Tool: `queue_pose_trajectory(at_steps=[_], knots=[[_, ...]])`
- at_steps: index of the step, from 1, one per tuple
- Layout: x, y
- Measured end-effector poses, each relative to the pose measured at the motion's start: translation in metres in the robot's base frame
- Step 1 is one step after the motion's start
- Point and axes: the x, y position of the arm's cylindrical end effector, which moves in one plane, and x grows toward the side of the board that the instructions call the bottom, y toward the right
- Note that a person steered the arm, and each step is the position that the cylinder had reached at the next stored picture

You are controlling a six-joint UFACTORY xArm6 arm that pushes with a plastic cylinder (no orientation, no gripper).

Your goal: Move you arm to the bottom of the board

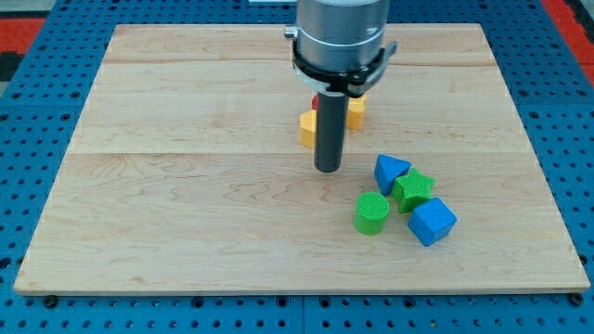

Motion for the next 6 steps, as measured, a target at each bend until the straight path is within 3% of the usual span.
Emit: queue_pose_trajectory(at_steps=[3,5,6], knots=[[0.005,0.005],[0.086,-0.040],[0.140,-0.011]])
